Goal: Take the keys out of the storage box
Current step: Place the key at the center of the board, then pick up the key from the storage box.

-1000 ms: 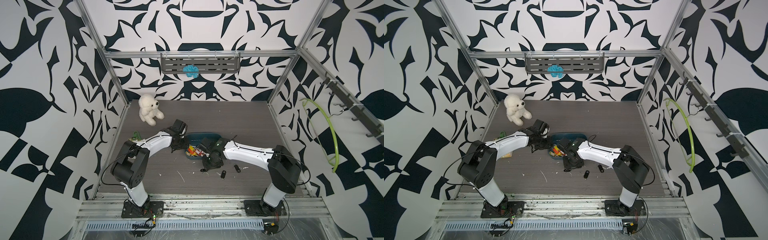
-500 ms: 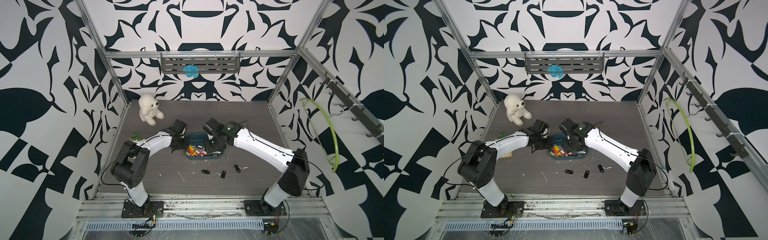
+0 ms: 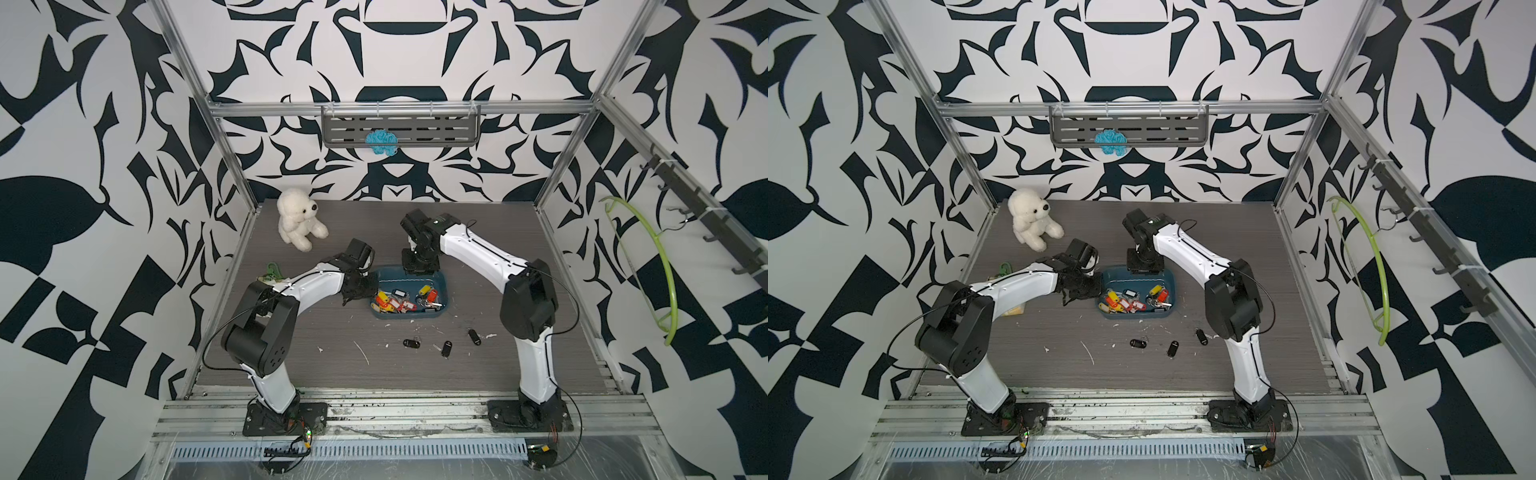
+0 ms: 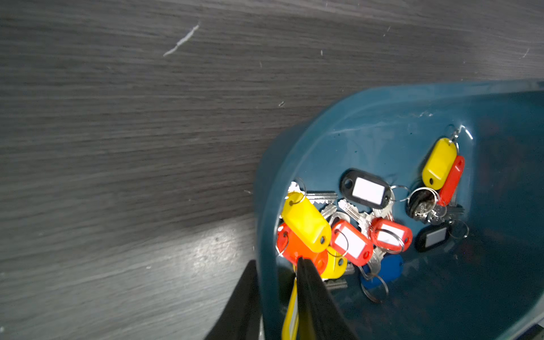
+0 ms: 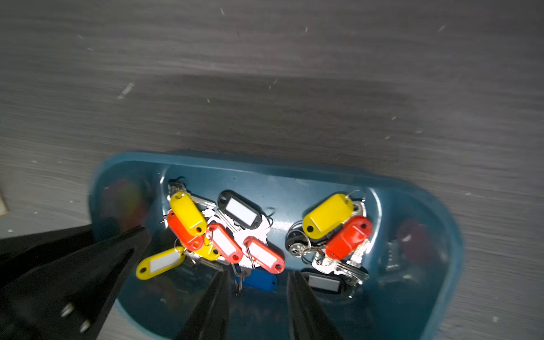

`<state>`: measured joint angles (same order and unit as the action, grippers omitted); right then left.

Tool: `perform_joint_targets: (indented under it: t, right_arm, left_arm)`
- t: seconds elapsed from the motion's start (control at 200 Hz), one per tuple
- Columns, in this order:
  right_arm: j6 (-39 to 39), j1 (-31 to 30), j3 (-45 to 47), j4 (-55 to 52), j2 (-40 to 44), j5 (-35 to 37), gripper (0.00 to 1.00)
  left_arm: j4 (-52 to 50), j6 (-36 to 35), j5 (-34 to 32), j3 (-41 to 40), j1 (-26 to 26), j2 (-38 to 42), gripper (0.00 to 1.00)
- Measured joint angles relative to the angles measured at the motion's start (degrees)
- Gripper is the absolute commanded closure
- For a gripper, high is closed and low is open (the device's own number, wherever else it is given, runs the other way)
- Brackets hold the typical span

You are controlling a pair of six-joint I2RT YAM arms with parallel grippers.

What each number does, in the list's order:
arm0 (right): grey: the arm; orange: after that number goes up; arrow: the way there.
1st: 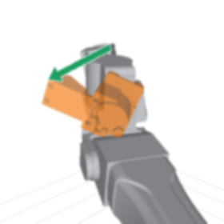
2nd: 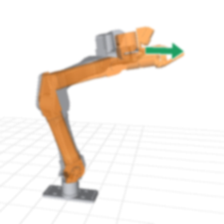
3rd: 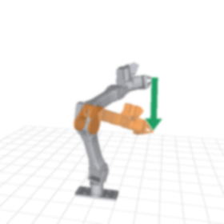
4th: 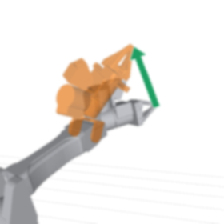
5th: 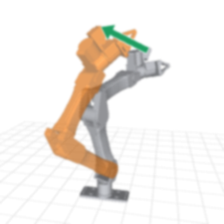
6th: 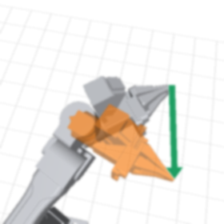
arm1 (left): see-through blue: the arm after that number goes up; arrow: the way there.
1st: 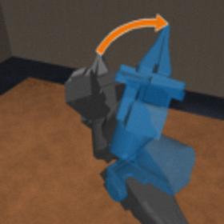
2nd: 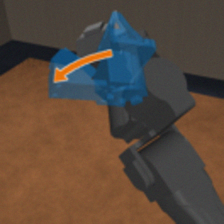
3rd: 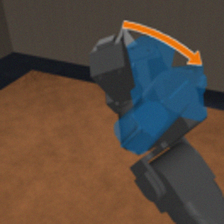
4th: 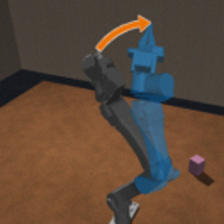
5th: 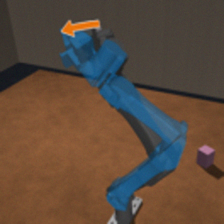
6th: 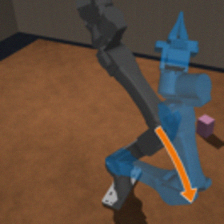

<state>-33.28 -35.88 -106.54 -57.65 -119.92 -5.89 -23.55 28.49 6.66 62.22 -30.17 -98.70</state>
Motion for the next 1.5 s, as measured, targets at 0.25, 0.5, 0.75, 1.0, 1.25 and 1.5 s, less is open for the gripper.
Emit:
perform_joint_targets:
  t: [0.25, 0.5, 0.75, 1.0, 1.25, 1.5]
  right_arm:
    - [-3.0, -0.2, 0.3, 0.7, -1.1, -2.3, 0.60]
    - [-5.4, -0.2, 1.6, 0.8, -3.1, -3.1, 0.59]
    - [-6.4, -0.4, 3.1, 0.7, -4.4, -3.2, 0.59]
    - [-7.1, -1.0, 3.6, 0.7, -4.7, -3.2, 0.60]
    - [-7.1, -1.1, 3.6, 1.1, -7.3, -3.3, 0.62]
    - [-7.2, -1.1, 3.5, 1.9, -8.6, -3.3, 0.65]
  left_arm:
    - [0.0, -0.2, 0.0, 0.0, 0.0, 0.0, 0.74]
    - [0.1, -0.4, 0.0, 0.0, 0.0, 0.0, 0.74]
    - [0.2, -0.4, 0.0, 0.0, 0.0, 0.0, 0.74]
    - [0.2, -0.4, 0.0, 0.0, 0.0, 0.0, 0.74]
    - [0.2, -0.4, 0.1, 0.0, 0.0, 0.0, 0.74]
    - [0.4, -0.4, 0.3, 0.0, 0.0, 0.0, 0.74]
